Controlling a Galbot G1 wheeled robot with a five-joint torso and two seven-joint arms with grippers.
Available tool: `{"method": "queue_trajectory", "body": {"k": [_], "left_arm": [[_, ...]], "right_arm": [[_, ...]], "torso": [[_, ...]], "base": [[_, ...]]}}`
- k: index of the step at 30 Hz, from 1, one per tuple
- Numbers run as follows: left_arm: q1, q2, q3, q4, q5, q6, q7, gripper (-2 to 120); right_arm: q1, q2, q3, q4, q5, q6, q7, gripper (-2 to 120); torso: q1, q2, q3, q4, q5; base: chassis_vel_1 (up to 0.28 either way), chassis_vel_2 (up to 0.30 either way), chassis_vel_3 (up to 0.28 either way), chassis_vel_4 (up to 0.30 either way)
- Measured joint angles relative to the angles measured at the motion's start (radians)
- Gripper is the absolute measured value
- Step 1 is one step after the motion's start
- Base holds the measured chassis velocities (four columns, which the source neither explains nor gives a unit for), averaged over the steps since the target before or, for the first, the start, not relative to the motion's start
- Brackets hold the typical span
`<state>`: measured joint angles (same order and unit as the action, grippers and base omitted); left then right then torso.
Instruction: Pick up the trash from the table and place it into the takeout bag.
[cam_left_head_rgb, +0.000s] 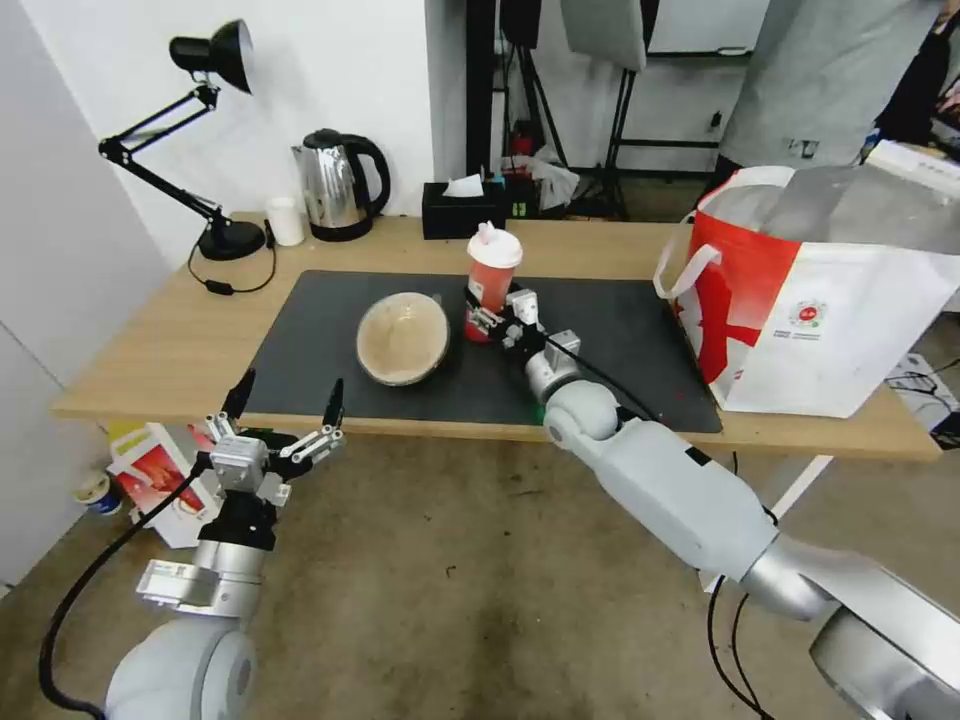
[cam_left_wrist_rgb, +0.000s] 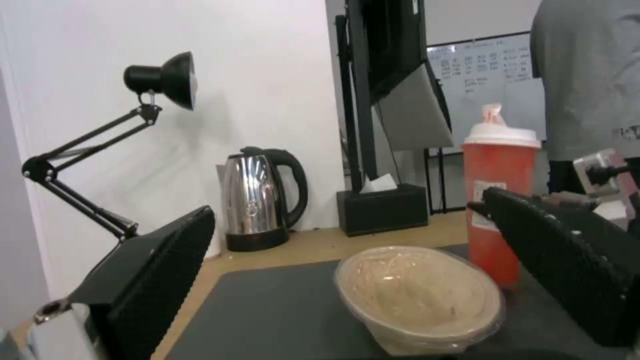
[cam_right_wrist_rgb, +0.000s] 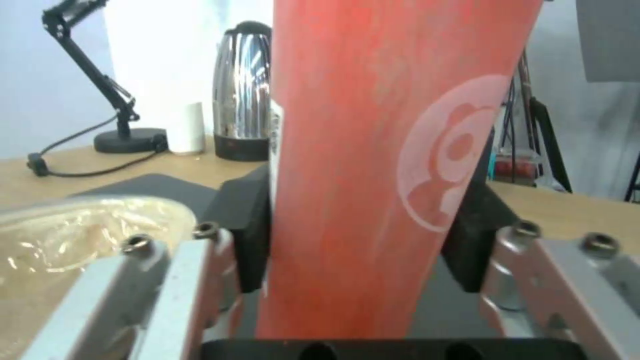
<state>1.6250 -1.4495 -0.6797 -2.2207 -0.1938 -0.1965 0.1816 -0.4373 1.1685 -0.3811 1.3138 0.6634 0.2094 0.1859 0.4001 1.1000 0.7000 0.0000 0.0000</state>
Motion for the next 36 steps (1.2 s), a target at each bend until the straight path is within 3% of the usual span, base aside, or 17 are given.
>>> {"method": "queue_trajectory", "body": {"k": [12, 19, 36], "left_arm": [[-0.018, 0.006, 0.011, 0.005, -0.002, 0.008, -0.001, 100], [-0.024, 0.01, 0.013, 0.013, -0.003, 0.011, -0.001, 100], [-0.03, 0.017, 0.017, 0.015, -0.002, 0.017, 0.0, 100]], "right_arm": [[0.003, -0.052, -0.01, 0.076, 0.021, -0.02, 0.022, 21], [0.016, -0.145, -0.025, 0.129, 0.044, -0.031, 0.027, 5], [0.031, -0.433, 0.038, 0.314, 0.137, -0.049, 0.026, 4]], "torso": [[0.0, 0.0, 0.0, 0.0, 0.0], [0.0, 0.0, 0.0, 0.0, 0.0], [0.0, 0.0, 0.0, -0.0001, 0.0]], "base": [[0.0, 0.0, 0.0, 0.0], [0.0, 0.0, 0.0, 0.0], [0.0, 0.0, 0.0, 0.0]]}}
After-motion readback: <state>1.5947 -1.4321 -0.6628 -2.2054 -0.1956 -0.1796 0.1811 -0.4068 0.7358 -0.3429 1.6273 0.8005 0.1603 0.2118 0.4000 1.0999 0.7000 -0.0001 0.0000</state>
